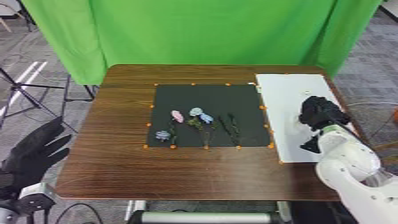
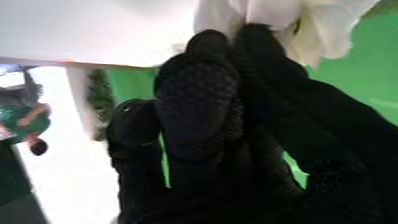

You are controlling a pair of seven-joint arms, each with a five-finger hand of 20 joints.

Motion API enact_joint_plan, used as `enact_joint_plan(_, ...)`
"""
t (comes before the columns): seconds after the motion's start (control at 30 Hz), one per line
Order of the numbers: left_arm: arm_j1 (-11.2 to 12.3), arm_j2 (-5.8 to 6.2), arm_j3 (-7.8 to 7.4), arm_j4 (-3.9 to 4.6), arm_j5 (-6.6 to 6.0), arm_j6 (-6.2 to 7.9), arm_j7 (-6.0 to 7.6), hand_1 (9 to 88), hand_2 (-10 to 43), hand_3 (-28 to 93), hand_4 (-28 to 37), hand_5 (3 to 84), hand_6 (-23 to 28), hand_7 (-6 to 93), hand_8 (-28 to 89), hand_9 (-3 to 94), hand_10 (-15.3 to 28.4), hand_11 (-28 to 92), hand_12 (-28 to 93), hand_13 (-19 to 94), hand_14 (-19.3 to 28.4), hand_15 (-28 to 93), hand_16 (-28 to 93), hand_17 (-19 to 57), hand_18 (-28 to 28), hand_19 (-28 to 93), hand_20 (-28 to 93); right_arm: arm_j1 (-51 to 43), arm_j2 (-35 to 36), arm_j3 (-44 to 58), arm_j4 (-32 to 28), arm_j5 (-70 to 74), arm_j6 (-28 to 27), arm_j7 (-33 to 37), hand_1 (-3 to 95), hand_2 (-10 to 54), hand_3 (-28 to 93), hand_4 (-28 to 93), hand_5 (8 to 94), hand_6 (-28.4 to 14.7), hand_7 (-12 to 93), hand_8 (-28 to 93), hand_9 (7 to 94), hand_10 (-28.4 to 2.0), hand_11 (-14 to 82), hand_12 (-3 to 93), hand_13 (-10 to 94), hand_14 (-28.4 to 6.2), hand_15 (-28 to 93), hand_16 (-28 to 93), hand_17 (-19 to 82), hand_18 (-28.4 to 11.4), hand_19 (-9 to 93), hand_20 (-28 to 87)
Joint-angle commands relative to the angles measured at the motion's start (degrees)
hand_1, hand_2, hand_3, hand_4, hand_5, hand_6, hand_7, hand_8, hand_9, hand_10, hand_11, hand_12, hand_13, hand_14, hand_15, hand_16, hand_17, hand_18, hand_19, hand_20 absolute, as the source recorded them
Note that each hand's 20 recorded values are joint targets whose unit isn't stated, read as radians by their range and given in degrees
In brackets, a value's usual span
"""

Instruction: Arrange flowers

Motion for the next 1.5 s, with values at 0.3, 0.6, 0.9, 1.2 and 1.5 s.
enact_joint_plan(0.3,-0.33,1.18,0.31,0.31,0.03,-0.72,-1.66,24.9,0.9,70,-26.7,22.1,0.6,18.5,-10,17.7,9.0,11,19,14,11.9,19,6,-12.7,17.8,35,10,24.69,-10.34,-23.12,2.70,-6.36,-0.41,-10.53,52.2,-9.5,84,-24,69.4,-0.1,53,2,82.2,-7.6,27.7,54.7,86,-0.4,49,37,41,-18.9,86,45)
enact_joint_plan(0.6,-0.09,1.07,0.20,0.23,0.07,-0.73,-1.80,24.9,1.0,70,-26.6,22.2,0.6,18.5,-10,17.7,9.0,11,19,14,11.9,19,6,-12.8,17.8,35,10,30.40,-12.71,-30.24,7.34,-10.23,-2.58,-12.95,52.2,-9.5,84,-24,69.2,0.0,53,2,82.2,-7.5,27.2,55.0,86,-0.1,49,38,40,-18.7,86,45)
enact_joint_plan(0.9,-0.18,1.03,0.45,0.22,0.16,-0.68,-1.61,24.9,0.9,70,-26.6,22.1,0.6,18.5,-10,17.8,9.0,11,19,14,11.9,18,6,-12.8,17.8,35,10,35.24,-13.83,-35.40,13.85,-15.14,-2.58,-12.08,52.5,-9.5,84,-25,68.7,0.2,53,2,81.7,-7.6,26.7,55.1,84,0.1,49,39,40,-18.5,86,46)
enact_joint_plan(1.2,-0.14,0.87,0.45,0.15,0.25,-0.61,-1.58,24.9,0.9,70,-26.6,22.1,0.6,18.4,-10,17.7,9.0,11,19,14,11.9,19,6,-12.8,17.8,35,10,37.46,-13.45,-38.76,17.93,-20.83,-0.39,-10.15,53.0,-9.5,83,-28,67.5,1.4,54,0,81.3,-7.0,25.9,55.0,81,-0.3,50,40,34,-17.8,81,46)
enact_joint_plan(1.5,-0.09,0.70,0.53,0.09,0.25,-0.52,-1.69,24.9,0.9,70,-26.6,22.1,0.6,18.3,-10,17.7,9.0,11,19,14,12.0,19,6,-12.8,17.8,35,10,37.78,-13.26,-38.65,19.91,-20.96,-3.82,-10.29,53.5,-9.5,82,-28,67.5,2.1,54,-2,81.4,-5.8,23.6,54.1,79,0.0,50,41,32,-17.3,79,47)
